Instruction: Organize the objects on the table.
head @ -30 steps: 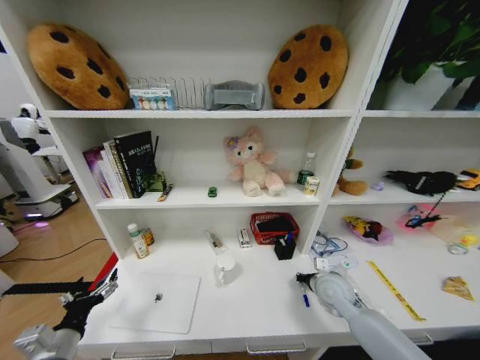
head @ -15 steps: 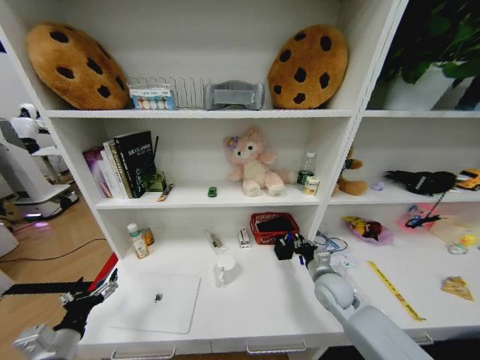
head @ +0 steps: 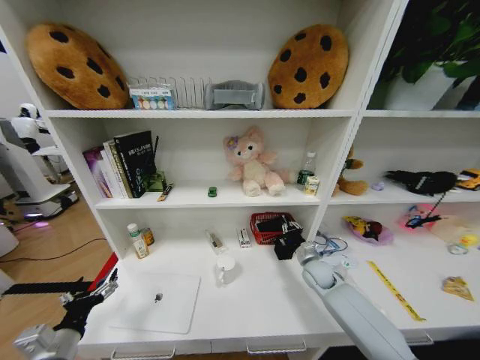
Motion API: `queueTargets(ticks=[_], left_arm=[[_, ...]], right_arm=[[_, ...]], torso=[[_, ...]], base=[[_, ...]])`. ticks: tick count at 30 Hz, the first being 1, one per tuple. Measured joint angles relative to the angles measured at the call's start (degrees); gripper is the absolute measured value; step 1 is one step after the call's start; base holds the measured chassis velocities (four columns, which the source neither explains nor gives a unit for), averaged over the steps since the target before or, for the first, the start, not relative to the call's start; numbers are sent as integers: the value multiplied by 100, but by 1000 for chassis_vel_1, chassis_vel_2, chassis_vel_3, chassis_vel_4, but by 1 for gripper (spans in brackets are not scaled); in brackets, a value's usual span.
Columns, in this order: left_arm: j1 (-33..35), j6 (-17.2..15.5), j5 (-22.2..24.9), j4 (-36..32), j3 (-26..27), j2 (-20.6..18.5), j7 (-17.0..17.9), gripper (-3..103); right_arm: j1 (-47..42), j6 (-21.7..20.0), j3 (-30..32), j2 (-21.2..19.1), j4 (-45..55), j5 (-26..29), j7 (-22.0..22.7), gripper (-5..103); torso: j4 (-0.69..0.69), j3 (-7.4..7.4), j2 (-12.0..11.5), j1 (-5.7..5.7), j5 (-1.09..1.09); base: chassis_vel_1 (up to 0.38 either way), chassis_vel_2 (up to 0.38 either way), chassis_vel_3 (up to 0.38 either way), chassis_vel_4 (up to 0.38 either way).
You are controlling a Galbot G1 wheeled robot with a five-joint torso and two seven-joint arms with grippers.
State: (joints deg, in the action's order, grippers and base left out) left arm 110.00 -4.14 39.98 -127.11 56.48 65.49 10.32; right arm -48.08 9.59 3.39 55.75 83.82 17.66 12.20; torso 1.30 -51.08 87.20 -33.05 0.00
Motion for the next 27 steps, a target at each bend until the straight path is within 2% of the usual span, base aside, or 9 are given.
queueTargets(ticks=[7, 9, 11, 14, 17, 21, 22, 25, 27], left_arm=[[0, 0, 0, 0, 0, 0, 0, 100], [0, 0, 0, 0, 0, 0, 0, 100], [0, 0, 0, 0, 0, 0, 0, 100], [0, 0, 0, 0, 0, 0, 0, 100], [0, 0, 0, 0, 0, 0, 0, 100], [0, 0, 0, 0, 0, 0, 0, 100], [0, 0, 0, 0, 0, 0, 0, 100], [0, 0, 0, 0, 0, 0, 0, 100], [0, 0, 0, 0, 0, 0, 0, 100]], right_arm=[[-319, -64, 92, -2, 143, 7, 57, 8], [-491, -110, 149, -46, 275, 33, 77, 18], [-515, -121, 163, -54, 305, 50, 88, 18], [-585, -191, 214, -102, 474, 177, 155, 28], [-663, -285, 290, -211, 739, 354, 245, 44], [-863, -415, 431, -350, 1134, 555, 342, 55], [-1049, -528, 535, -425, 1445, 682, 404, 66], [-1368, -663, 680, -530, 1868, 844, 471, 71], [-1880, -773, 958, -592, 2308, 903, 528, 83]], torso=[[2, 0, 0, 0, 0], [2, 0, 0, 1, 1], [2, 0, 0, 1, 1], [1, 1, 0, 1, 1], [1, 1, 0, 1, 0], [0, 1, 0, 1, 0], [1, 1, 0, 1, 1], [0, 1, 0, 1, 0], [1, 1, 0, 1, 0]], base=[[0, 0, 0, 0], [0, 0, 0, 0], [0, 0, 0, 0], [0, 0, 0, 0], [0, 0, 0, 0], [0, 0, 0, 0], [0, 0, 0, 0], [0, 0, 0, 0], [0, 0, 0, 0]])
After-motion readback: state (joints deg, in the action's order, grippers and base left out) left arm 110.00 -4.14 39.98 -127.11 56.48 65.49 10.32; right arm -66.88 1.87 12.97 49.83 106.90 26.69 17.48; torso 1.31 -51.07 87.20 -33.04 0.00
